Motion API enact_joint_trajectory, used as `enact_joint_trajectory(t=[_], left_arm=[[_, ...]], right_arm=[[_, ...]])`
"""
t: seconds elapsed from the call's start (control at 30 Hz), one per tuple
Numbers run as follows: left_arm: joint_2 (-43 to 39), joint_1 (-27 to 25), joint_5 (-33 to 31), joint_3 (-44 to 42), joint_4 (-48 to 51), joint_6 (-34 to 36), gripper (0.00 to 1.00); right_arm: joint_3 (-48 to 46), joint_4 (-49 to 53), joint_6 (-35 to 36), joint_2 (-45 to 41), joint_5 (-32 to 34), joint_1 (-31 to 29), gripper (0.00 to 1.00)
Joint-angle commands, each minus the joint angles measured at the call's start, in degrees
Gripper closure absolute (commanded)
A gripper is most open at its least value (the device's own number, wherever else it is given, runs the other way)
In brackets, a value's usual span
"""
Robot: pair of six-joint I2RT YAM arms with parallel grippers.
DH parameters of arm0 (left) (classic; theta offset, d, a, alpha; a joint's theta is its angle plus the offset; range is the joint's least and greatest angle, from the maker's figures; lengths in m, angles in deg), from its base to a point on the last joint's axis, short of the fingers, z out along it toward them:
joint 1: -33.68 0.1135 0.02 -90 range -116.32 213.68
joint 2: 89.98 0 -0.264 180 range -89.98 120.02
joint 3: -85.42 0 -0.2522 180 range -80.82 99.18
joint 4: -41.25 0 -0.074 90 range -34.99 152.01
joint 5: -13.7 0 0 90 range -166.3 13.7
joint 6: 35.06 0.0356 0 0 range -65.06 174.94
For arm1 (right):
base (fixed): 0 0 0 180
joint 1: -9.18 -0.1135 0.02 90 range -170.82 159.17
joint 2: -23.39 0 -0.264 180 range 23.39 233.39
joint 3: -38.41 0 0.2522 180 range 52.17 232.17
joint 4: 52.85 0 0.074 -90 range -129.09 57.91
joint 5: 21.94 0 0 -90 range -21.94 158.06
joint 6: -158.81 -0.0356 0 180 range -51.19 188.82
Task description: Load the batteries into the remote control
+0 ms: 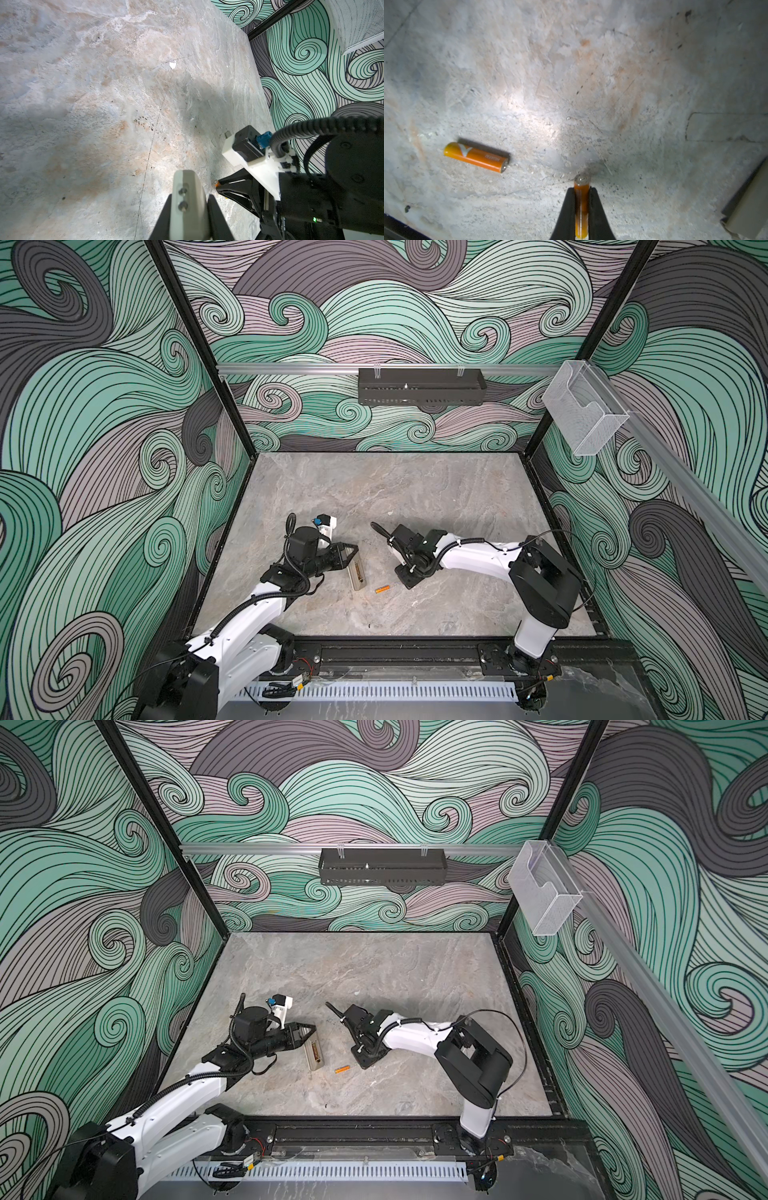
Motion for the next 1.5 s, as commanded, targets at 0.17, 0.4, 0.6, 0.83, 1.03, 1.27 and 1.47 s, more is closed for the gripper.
enact_joint_trajectory(t=[0.17, 0.4, 0.6, 0.83, 1.03, 1.27, 1.47], left_arm=[[0.5, 0.5, 2.2, -0.4, -3.1, 0.1, 1.0], [0.3, 0.5, 2.5, -0.5, -3.5, 0.1, 1.0], [0.7, 0.5, 2.7, -0.9, -4.3, 0.0, 1.0], [0.4, 0.5, 3.1, -1.0, -4.6, 0.0, 1.0], [0.3, 0.5, 3.1, -1.3, -4.8, -0.1, 1.0], [0.0, 0.5, 3.2, -1.6, -5.0, -0.1, 1.0], [-0.4, 0.5, 3.1, -1.8, -5.0, -0.2, 1.0]], right_arm=[[-1.6, 2.4, 0.0, -0.6, 0.1, 0.2, 0.98], [-1.7, 2.4, 0.0, -0.1, 0.1, 0.3, 0.97], [-2.1, 2.4, 0.1, 0.4, 0.6, 0.3, 0.95], [-1.9, 2.4, -0.1, 1.0, 1.0, 0.4, 0.93], [-1.7, 2.4, -0.2, 0.8, 1.3, 0.4, 0.89], [-0.8, 2.4, -0.2, 0.2, 1.7, 0.6, 0.79], [0.1, 2.6, -0.1, 0.4, 1.6, 1.0, 0.74]])
